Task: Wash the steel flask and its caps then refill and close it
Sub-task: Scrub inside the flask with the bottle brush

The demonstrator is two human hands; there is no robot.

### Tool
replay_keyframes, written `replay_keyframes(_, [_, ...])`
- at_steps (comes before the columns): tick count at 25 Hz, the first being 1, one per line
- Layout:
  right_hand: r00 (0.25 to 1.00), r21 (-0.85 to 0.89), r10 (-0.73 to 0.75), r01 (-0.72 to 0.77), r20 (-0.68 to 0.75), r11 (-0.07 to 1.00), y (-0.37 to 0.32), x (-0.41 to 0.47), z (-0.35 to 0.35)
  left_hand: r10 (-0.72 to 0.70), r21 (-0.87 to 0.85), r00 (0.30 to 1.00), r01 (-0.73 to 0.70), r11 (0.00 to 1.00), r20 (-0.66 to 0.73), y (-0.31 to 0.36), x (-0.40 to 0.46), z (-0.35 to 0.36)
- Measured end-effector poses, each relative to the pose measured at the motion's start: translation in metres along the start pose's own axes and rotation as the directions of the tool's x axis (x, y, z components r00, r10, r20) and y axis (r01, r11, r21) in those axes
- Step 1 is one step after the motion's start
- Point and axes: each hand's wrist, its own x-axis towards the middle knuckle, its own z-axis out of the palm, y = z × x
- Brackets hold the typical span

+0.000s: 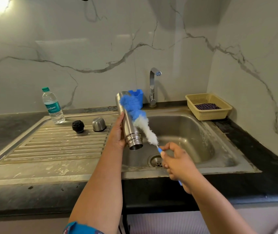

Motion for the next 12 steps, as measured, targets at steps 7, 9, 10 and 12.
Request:
replay_keyframes(7, [0.981,-0.125,-0.164,0.15,-0.105,0.981,-0.047,0.039,-0.002,0.04,0.032,0.999,-0.04,0.999,-0.002,0.001,-0.005,0.003])
replay_keyframes(9, [0.991,-0.18,-0.129,0.119,-0.043,0.976,-0.027,0.021,-0.011,0.06,0.029,0.998,-0.059,0.998,-0.034,0.003,-0.006,0.0])
replay_keyframes(10, [0.998,-0.143,-0.068,0.066,-0.003,0.987,-0.015,0.008,-0.014,0.067,0.05,0.996,-0.064,0.997,-0.066,0.004,-0.007,-0.001])
replay_keyframes(12, [0.998,-0.043,0.034,-0.032,0.046,0.999,-0.005,-0.004,-0.018,0.135,0.167,0.977,-0.107,0.98,-0.166,0.004,-0.011,-0.001])
